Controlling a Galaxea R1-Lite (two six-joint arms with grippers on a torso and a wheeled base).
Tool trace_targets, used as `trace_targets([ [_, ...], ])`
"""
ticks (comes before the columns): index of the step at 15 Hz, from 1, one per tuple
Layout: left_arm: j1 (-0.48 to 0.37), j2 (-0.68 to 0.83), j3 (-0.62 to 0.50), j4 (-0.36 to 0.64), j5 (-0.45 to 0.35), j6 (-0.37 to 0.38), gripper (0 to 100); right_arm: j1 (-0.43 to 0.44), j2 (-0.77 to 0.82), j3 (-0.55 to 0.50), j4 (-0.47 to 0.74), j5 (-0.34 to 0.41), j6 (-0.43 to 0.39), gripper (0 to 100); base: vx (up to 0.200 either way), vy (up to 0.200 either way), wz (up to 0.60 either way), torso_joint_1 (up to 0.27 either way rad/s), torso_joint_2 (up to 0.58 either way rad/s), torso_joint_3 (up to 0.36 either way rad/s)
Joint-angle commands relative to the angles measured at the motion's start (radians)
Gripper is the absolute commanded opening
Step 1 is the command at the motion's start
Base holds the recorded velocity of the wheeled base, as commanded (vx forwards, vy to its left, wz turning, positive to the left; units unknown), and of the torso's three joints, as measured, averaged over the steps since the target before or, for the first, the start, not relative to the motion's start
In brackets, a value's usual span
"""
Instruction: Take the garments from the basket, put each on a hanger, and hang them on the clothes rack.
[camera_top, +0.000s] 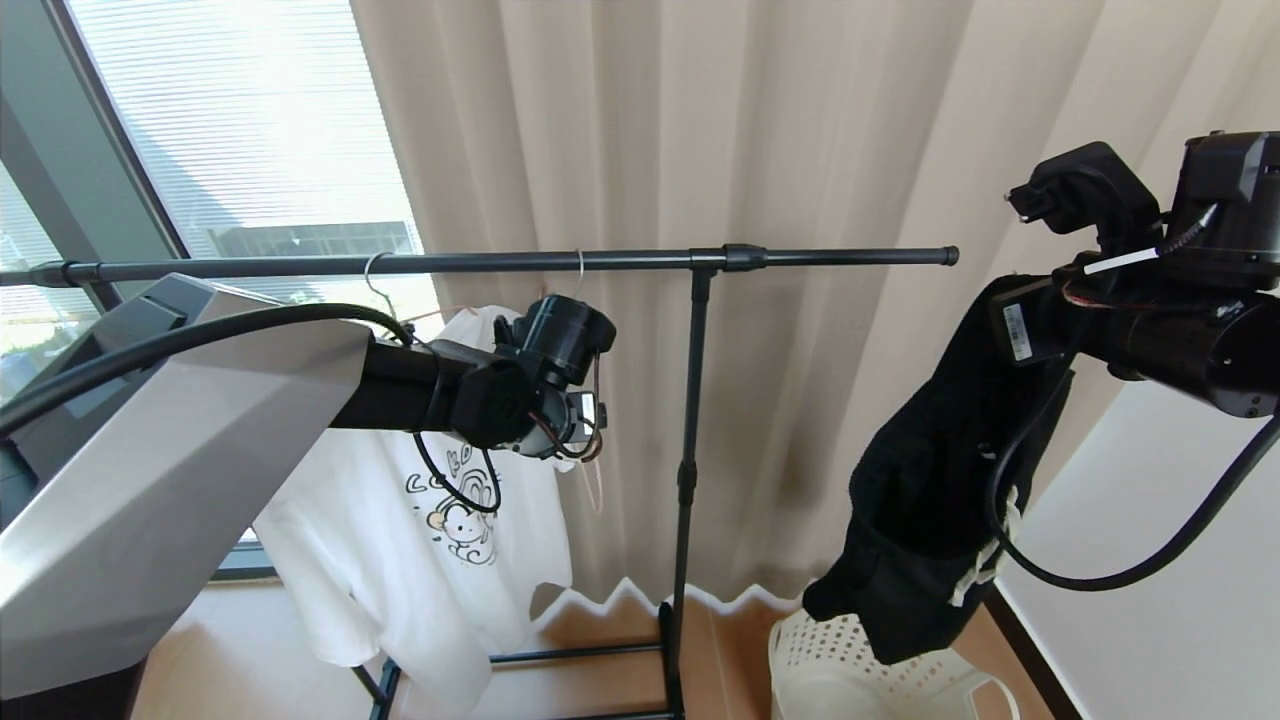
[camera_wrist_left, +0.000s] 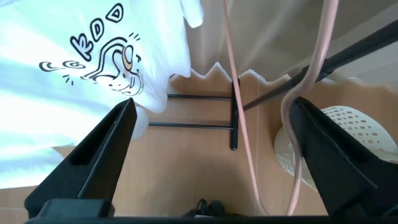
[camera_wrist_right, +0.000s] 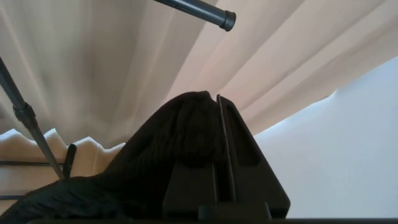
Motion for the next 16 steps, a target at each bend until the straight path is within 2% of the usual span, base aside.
trace_targets([
  [1,0.013,0.022,-0.019,0.001,0.007,0.001,100,0.000,0.000,0.000,0.000,0.000,0.000,0,0.000,0.000,0.00,0.000,0.00,0.000],
  [9,0.013,0.046,-0.071,0.001,0.007,0.028,100,0.002,0.000,0.001,-0.001,0.000,0.001,0,0.000,0.000,0.00,0.000,0.00,0.000],
  [10,0.010,0.046,-0.071,0.001,0.007,0.031,0,0.002,-0.002,0.001,-0.001,0.000,0.001,0,0.000,0.000,0.00,0.000,0.00,0.000],
  [16,-0.008,0.037,-0.066,0.001,0.002,0.032,0,0.002,-0.004,0.001,-0.001,0.000,0.001,0,0.000,0.000,0.00,0.000,0.00,0.000],
])
